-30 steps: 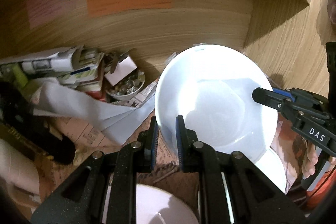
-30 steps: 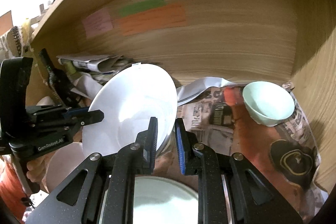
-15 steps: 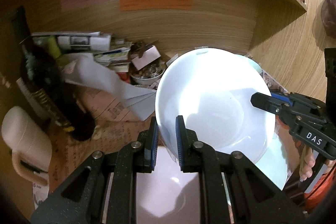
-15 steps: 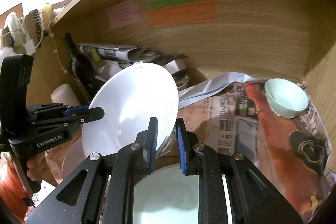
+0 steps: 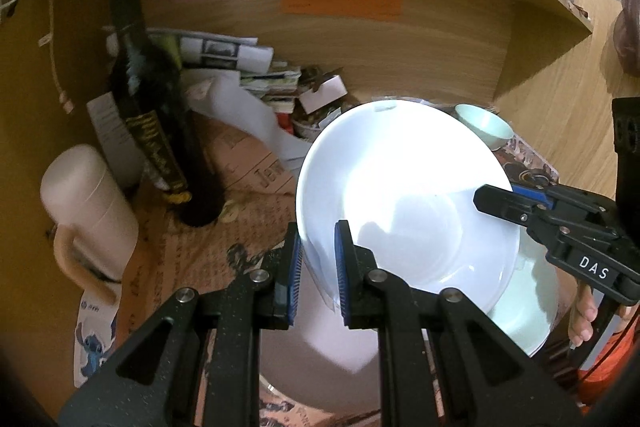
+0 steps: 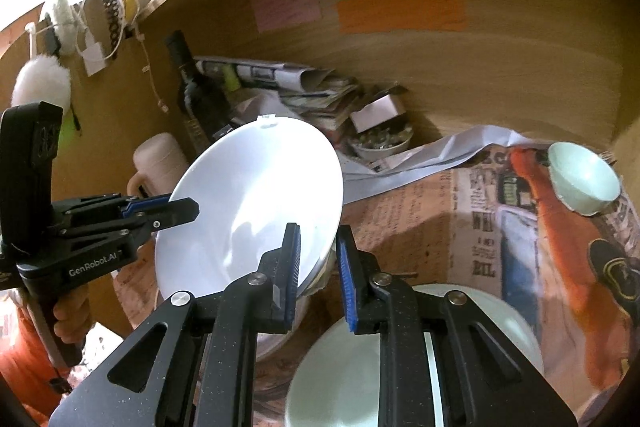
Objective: Organize plates and bowls
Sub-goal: 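Lower the white dotted bowl into the pinkish-grey bowl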
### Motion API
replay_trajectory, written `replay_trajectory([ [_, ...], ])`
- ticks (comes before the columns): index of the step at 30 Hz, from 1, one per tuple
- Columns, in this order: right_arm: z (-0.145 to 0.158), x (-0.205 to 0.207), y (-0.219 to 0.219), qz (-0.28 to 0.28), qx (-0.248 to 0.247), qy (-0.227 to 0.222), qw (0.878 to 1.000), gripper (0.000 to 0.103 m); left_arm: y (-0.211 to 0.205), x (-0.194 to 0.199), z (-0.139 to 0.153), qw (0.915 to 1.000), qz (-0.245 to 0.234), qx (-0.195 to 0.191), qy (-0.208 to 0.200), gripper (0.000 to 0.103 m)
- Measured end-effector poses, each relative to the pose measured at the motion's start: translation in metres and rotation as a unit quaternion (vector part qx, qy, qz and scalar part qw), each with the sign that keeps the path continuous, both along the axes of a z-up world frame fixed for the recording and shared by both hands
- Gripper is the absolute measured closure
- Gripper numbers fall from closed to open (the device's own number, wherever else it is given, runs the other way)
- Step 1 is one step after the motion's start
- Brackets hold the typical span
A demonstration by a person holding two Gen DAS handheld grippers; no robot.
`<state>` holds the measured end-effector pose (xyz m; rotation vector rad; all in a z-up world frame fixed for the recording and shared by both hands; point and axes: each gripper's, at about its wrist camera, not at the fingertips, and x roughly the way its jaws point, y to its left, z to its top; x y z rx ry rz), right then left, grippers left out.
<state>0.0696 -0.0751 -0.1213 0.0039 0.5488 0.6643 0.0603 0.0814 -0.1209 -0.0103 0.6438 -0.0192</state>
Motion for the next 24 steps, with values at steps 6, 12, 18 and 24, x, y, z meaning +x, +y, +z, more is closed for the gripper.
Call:
replay_trajectory([
  [6,-0.01,-0.004,0.012,0.014,-0.003,0.012,1.0,0.085,0.008,-0.016,-0.009,0.9999,0.016,0.001,0.005,0.088],
  [12,-0.021,-0.004,0.022,0.023,-0.008,0.025,0.999,0.085,0.017,-0.022,-0.019,0.9996,0.024,-0.004,0.017,0.088],
  [18,-0.035,0.0,0.031,0.033,-0.016,0.046,0.998,0.085,0.022,-0.027,-0.027,0.9992,0.031,-0.002,0.026,0.088],
  [24,-0.046,0.002,0.035,0.036,-0.031,0.061,0.997,0.085,0.021,-0.029,-0.036,0.9988,0.033,0.008,0.035,0.088],
])
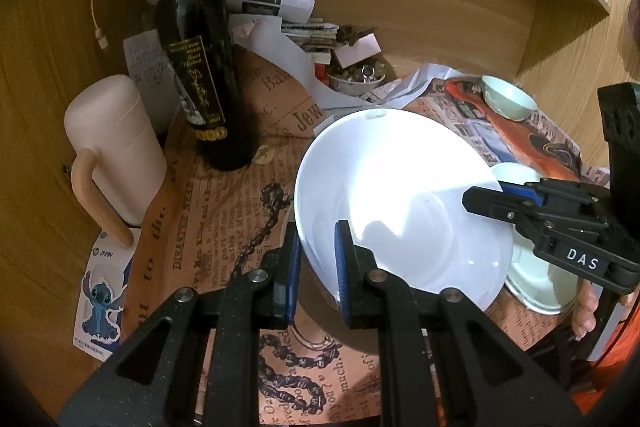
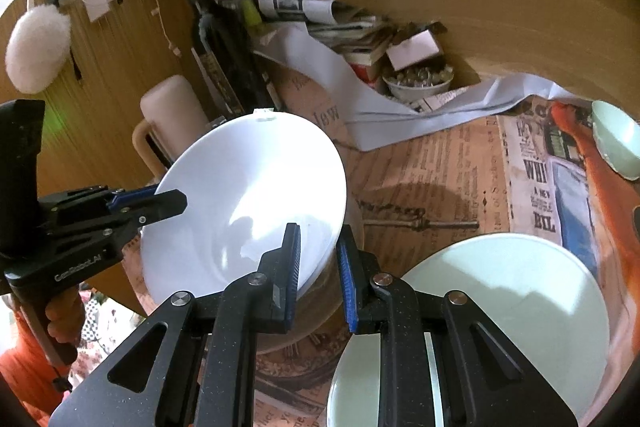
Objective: Organize plates and bowls
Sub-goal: 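Lower the white dotted bowl into the pinkish-grey bowl, then open both tools to release the white dotted bowl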
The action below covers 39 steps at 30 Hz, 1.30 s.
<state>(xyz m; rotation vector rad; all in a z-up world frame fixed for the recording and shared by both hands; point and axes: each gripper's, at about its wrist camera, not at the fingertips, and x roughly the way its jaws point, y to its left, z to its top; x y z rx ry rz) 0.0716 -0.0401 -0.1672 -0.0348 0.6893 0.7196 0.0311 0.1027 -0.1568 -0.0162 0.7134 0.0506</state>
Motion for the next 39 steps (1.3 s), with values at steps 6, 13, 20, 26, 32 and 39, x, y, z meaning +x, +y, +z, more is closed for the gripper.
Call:
replay_trajectory([
  [6,-0.004,0.001,0.003,0.005,-0.012,0.005,1.0,0.085,0.0,0.001,-0.008,0.9999,0.001,0.008,0.01,0.088],
  [13,-0.006,0.003,0.004,0.01,-0.015,0.011,1.0,0.085,0.003,0.002,-0.013,0.9998,0.0,0.01,0.019,0.088],
  [20,-0.008,0.002,0.01,0.016,-0.031,0.004,0.999,0.085,0.001,0.002,-0.016,0.9995,0.007,0.029,0.014,0.088],
  [26,-0.004,-0.009,0.019,0.013,-0.064,-0.039,0.997,0.071,0.005,0.001,-0.017,0.9995,0.011,0.023,0.019,0.086],
  [32,-0.004,-0.009,0.018,0.015,-0.061,-0.041,0.997,0.065,-0.001,0.0,-0.013,0.9994,0.004,0.033,0.011,0.083],
  [39,0.015,-0.01,-0.004,-0.001,-0.016,-0.056,0.998,0.056,-0.003,-0.005,0.004,0.9989,0.01,0.043,-0.017,0.06],
])
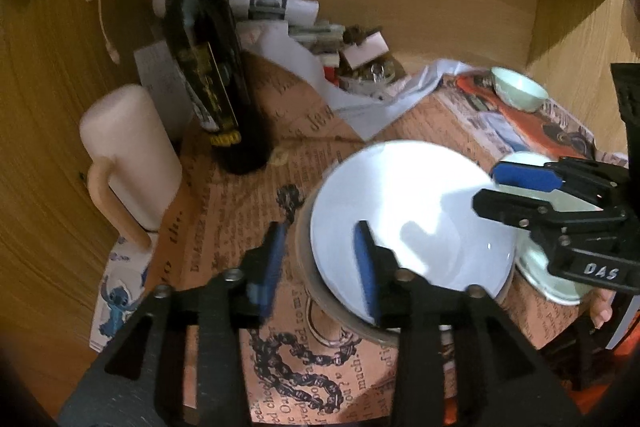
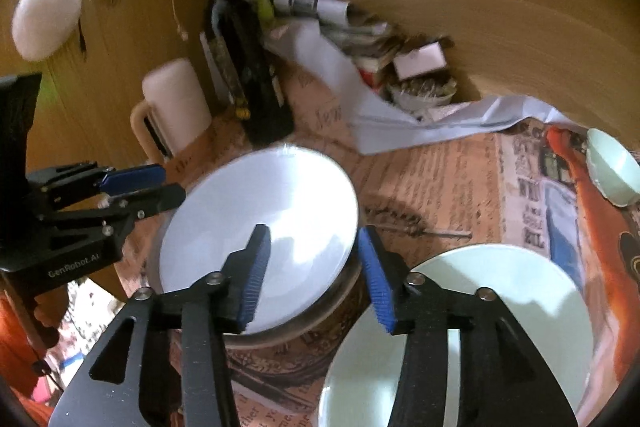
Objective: Organize plates and bowls
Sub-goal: 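Open both tools to release the white dotted bowl, then move both open tools to the mint green bowl rim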
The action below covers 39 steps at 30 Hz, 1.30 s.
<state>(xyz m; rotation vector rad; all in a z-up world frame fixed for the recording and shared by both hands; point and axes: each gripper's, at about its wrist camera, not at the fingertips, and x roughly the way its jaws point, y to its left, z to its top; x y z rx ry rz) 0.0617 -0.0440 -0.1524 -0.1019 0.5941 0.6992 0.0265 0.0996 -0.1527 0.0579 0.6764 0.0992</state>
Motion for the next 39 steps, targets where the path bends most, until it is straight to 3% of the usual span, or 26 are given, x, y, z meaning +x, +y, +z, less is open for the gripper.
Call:
replay_trajectory([
  [4,0.021,-0.005,-0.02,-0.021,0.019,-0.037,0.999,0.049,-0.01,-0.003,0.02,0.999,0.001,0.017,-0.042,0.055],
  [8,0.039,-0.003,-0.046,-0.05,0.036,-0.066,0.996,0.046,-0.025,0.002,0.038,0.9967,-0.01,0.031,-0.075,0.043],
  [13,0.056,0.007,-0.088,-0.101,0.051,-0.092,0.989,0.041,-0.047,0.019,0.054,0.9952,-0.04,0.018,-0.087,0.032],
  [17,0.062,0.022,-0.124,-0.153,0.054,-0.101,0.982,0.04,-0.062,0.047,0.062,0.9946,-0.071,-0.017,-0.073,0.023],
  [19,0.062,0.029,-0.14,-0.18,0.055,-0.103,0.977,0.034,-0.07,0.064,0.064,0.9943,-0.081,-0.03,-0.063,0.022],
  [32,0.043,0.113,-0.216,-0.297,0.034,-0.048,0.953,0.033,-0.136,0.182,0.057,0.9878,-0.121,-0.095,0.024,0.022],
  [39,0.023,0.163,-0.234,-0.329,0.019,-0.005,0.944,0.033,-0.168,0.24,0.04,0.9882,-0.115,-0.077,0.064,0.022],
])
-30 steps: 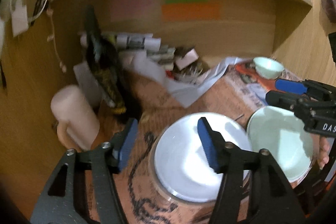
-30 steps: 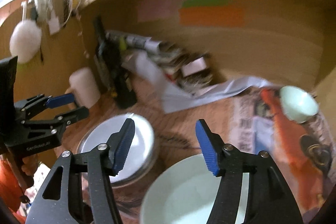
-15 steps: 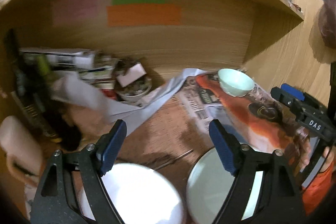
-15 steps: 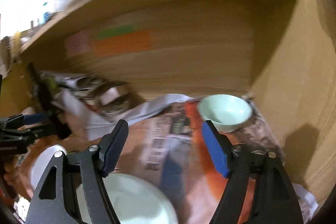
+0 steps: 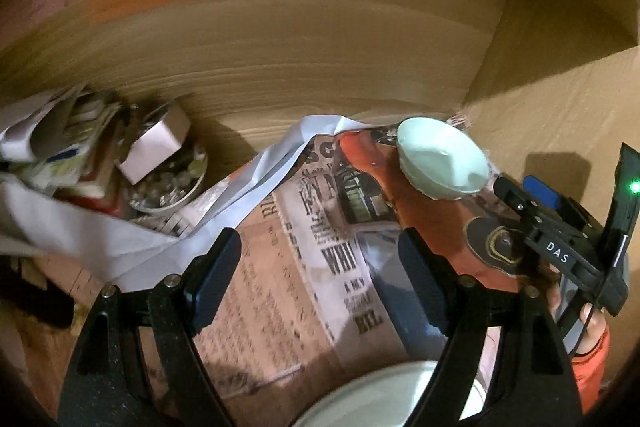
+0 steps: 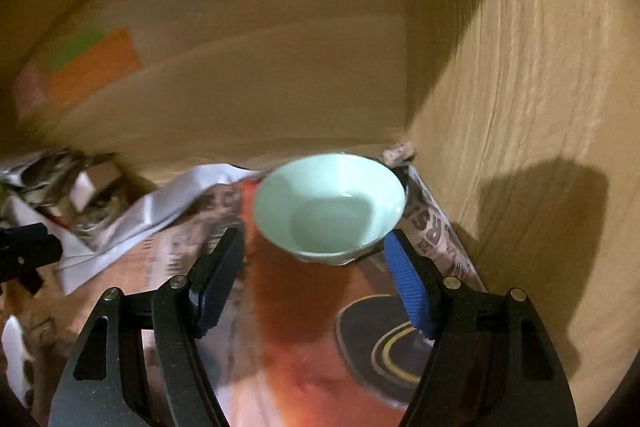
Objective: Organize plates and bowls
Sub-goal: 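Move both open tools to the mint green bowl rim, then close both tools on the mint green bowl rim and lift it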
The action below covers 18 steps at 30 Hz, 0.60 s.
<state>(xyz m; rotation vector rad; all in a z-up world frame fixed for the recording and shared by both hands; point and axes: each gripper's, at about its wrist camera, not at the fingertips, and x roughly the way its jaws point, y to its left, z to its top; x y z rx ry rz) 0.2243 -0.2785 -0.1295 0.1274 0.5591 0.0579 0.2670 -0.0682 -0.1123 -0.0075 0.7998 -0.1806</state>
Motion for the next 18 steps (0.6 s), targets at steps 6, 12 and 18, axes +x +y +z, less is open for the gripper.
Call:
replay_trajectory([
  [6,-0.016,0.03,-0.01,-0.009,0.01,0.036,0.999,0.034,-0.023,0.029,-0.012,0.9992,-0.011,0.034,0.015,0.022],
  [12,-0.031,0.046,-0.019,-0.017,0.028,0.055,0.998,0.038,-0.043,0.05,-0.024,0.996,-0.026,0.081,0.025,0.022],
  [18,-0.044,0.058,-0.026,-0.018,0.05,0.081,0.995,0.05,-0.054,0.068,-0.036,0.9941,-0.038,0.093,0.04,0.022],
])
